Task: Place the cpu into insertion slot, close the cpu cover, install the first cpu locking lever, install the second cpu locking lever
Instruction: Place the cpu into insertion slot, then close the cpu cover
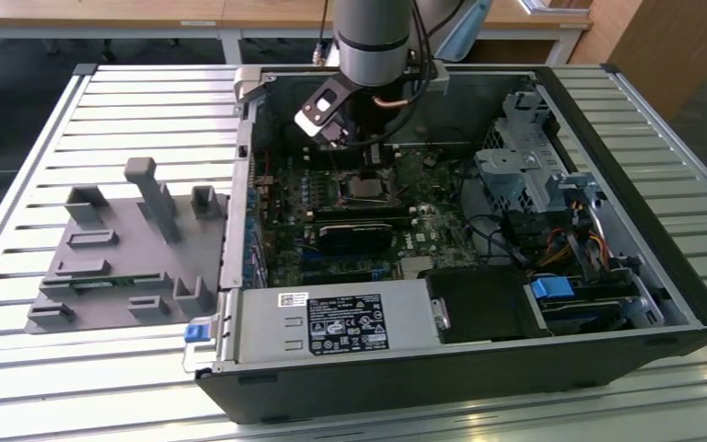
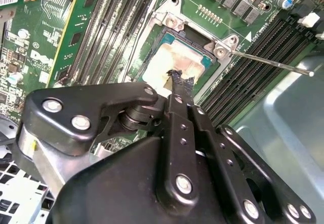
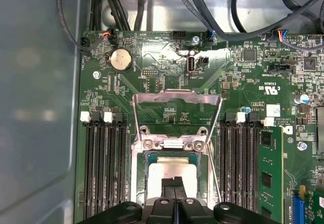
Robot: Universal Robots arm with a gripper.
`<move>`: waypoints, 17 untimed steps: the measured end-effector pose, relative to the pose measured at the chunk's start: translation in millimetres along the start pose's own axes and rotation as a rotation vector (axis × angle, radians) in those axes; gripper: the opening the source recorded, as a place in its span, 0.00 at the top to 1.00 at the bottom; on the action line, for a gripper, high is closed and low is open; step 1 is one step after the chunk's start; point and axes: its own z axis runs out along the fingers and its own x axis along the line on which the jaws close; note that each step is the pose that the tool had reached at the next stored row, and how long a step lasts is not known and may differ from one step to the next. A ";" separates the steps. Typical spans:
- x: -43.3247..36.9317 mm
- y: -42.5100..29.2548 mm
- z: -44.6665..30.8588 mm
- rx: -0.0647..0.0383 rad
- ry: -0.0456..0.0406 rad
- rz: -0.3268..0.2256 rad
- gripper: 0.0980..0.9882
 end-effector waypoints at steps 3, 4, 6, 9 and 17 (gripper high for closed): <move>0.0 0.1 -0.8 0.000 0.0000 0.000 0.99; 0.0 0.1 -1.1 0.000 0.0000 0.000 0.99; 0.0 0.1 -1.6 0.000 0.0000 0.000 0.99; 0.1 0.2 -3.1 0.000 -0.0001 0.000 0.99; 0.2 0.6 -10.2 0.000 0.0000 0.000 0.99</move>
